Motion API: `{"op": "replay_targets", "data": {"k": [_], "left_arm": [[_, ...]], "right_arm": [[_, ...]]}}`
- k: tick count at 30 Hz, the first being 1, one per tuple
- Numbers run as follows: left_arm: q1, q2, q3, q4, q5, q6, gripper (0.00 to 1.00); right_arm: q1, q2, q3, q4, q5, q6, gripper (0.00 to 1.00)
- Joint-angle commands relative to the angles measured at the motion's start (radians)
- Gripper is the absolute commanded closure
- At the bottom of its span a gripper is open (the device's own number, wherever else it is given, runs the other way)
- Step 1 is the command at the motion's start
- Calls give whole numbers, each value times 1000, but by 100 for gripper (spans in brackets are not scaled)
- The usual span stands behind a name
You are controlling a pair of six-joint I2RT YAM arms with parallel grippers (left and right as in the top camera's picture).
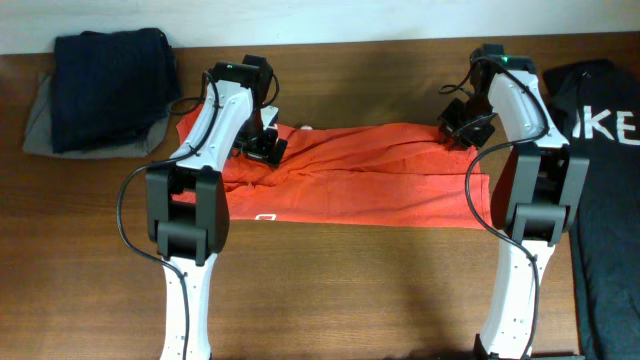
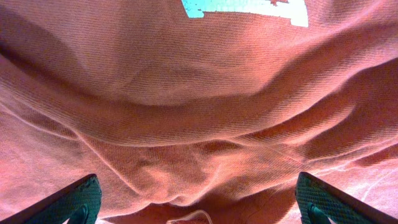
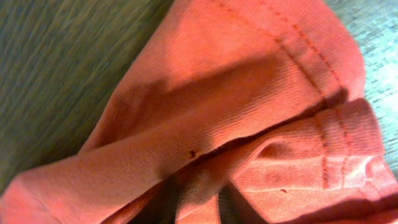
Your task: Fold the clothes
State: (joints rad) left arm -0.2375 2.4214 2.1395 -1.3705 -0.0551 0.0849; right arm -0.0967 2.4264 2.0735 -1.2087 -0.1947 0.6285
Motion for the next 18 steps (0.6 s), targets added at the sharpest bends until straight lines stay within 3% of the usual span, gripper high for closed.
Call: {"op": "replay_targets", "data": {"k": [1, 2, 18], "left_arm": [[-2, -36, 18, 2, 15, -10, 1], [-2, -36, 18, 2, 15, -10, 1], [-2, -36, 18, 10, 14, -10, 1]], "right_arm": [[5, 15, -9, 0, 34, 16, 91], [5, 15, -9, 0, 37, 17, 96], [-3, -92, 72, -276, 207, -14, 96]]}}
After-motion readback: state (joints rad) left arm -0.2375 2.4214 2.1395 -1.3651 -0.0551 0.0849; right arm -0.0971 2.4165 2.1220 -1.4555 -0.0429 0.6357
